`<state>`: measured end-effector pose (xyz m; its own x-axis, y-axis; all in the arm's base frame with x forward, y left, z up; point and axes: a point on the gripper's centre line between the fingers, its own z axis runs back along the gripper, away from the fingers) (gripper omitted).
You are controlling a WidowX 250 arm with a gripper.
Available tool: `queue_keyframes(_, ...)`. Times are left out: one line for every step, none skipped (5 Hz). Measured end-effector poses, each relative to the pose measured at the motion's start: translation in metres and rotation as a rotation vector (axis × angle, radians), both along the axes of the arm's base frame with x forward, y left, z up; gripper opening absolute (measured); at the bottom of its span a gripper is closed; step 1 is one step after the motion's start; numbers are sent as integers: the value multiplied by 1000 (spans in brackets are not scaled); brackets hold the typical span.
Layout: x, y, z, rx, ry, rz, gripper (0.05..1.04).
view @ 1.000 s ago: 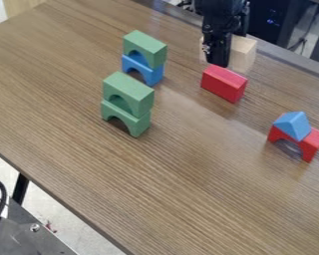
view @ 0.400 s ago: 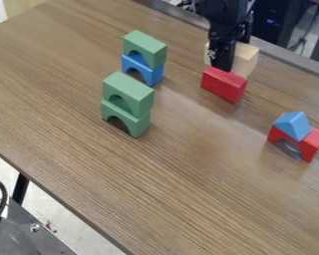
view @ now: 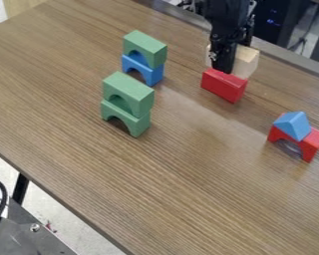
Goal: Put the white arch on the red rectangular object
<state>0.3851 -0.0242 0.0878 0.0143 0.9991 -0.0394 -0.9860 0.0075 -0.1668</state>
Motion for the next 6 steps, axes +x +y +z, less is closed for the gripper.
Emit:
queue_keyframes(2,-2,0,4,-2,-12,593)
queue_keyframes(5,-2,-9,9,18,-15,593)
queue_keyframes(10,-2,-6,11,5,-22,593)
queue_keyframes(9,-1,-15,17,28,-30,593)
queue_keyframes(11,0,-15,23,31,-32,593)
queue_keyframes(14,1,-16,26,30,-33,593)
